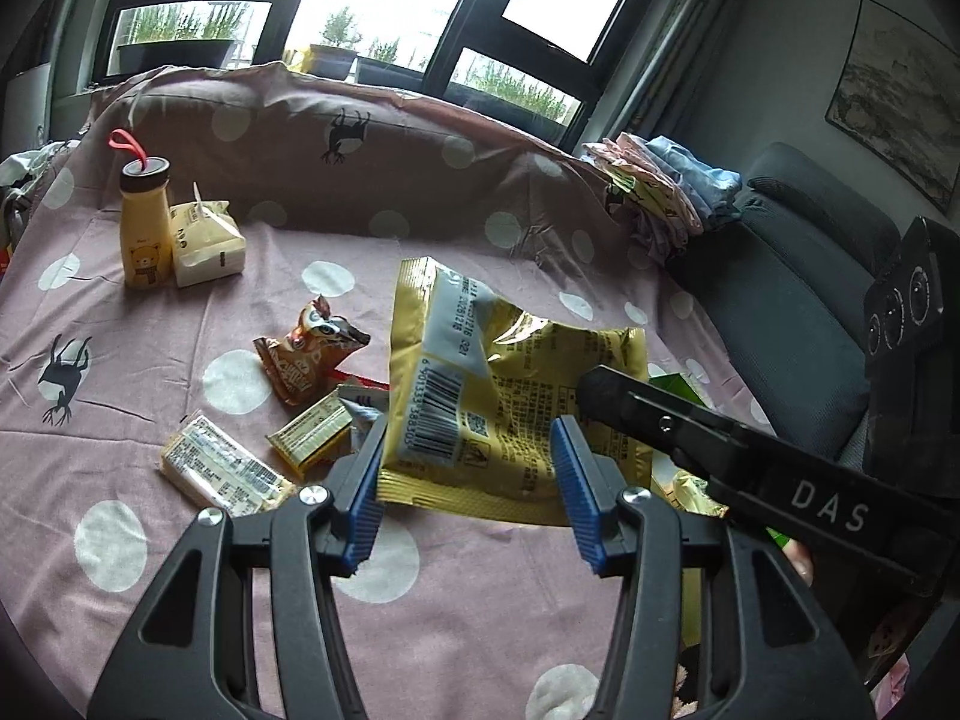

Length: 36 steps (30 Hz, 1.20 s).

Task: Organize snacks
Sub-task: 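Lift the yellow bag with the right gripper and carry it over the green box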

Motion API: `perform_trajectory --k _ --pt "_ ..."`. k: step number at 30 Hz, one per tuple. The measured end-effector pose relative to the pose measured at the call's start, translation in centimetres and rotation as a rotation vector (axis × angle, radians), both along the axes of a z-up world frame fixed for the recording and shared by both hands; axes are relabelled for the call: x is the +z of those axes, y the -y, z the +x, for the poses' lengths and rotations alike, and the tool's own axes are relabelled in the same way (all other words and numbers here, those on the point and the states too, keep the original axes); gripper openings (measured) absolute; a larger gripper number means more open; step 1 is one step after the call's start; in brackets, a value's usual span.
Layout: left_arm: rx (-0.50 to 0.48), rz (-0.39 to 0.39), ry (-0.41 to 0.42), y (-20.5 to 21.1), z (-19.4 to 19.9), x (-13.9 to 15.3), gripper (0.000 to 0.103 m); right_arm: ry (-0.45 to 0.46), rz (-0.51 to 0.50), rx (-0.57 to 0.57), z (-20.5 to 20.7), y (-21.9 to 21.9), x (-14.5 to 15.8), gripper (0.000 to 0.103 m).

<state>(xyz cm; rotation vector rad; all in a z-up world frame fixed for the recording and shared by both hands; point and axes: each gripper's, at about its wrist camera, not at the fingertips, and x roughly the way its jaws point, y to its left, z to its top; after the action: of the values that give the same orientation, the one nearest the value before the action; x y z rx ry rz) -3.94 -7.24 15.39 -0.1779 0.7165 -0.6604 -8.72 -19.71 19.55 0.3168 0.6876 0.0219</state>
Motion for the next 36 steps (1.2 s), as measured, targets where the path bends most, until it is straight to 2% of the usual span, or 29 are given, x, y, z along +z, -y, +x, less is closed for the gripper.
perform_trajectory --k 17,36 --pt "-0.12 0.012 0.018 6.2 -0.5 1.1 0.051 0.054 0.061 -0.13 -3.4 6.2 0.9 0.033" --pt "-0.228 0.045 0.002 12.0 -1.1 0.7 0.051 0.054 0.097 -0.272 -5.8 11.2 0.5 0.033"
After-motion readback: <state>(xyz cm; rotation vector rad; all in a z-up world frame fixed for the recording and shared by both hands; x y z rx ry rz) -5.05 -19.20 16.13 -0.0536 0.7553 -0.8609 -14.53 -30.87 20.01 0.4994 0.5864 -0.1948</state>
